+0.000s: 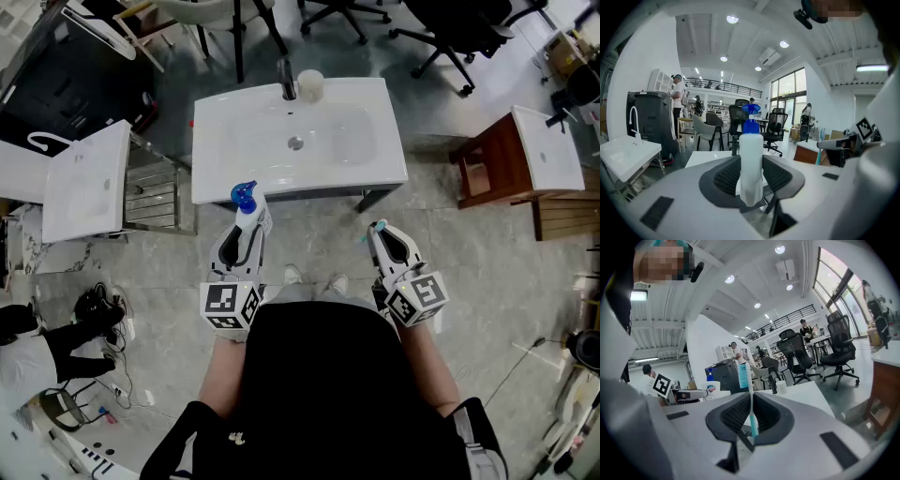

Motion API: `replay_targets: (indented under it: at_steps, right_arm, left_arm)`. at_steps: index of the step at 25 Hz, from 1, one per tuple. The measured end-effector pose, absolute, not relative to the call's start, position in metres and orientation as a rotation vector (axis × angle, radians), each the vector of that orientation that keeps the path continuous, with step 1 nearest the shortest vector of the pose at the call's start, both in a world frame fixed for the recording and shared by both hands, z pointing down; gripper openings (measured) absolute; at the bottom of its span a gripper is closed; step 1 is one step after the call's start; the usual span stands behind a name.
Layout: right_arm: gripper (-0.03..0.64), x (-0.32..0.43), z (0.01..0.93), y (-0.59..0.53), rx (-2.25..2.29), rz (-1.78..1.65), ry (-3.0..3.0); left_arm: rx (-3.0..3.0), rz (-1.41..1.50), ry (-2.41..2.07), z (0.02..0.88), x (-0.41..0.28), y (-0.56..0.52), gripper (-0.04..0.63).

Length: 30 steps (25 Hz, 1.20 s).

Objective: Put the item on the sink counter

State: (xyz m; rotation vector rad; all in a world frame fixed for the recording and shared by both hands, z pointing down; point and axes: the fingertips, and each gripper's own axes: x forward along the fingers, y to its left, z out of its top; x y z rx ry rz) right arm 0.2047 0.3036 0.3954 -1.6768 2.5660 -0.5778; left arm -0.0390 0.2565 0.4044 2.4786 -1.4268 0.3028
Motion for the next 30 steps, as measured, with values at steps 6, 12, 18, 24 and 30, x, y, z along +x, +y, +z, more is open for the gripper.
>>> replay_targets:
  at_steps: [6, 12, 18, 24, 30]
  right_arm:
    - [0.043, 0.191, 0.387, 0.298, -1.673, -0.536, 2.583]
    - [0.043, 0.175, 0.386, 0.292, -1.68, -0.543, 2.576]
    - [0.043, 0.161, 0.387, 0.287, -1.707, -0.597, 2.526]
    - [0.043, 0.137, 0.383, 0.279, -1.74, -0.575, 2.551]
    - [0.043, 0.114, 0.378, 0.27, -1.784, -0.538, 2.56]
  left_arm:
    - [2.527, 0.274, -1.392, 0.393, -0.04, 0.256, 0.163]
    - [2.543, 0.237, -1.38, 0.387, -0.054, 0.249, 0.163]
    - [2.539, 0.229, -1.366, 0.389, -0.076, 0.245, 0.163]
    - [2.53, 0.2, -1.349, 0.396, -0.105, 0.24, 0.163]
    - [2.554, 0.162, -1.33, 0.391, -0.128, 0.229, 0.163]
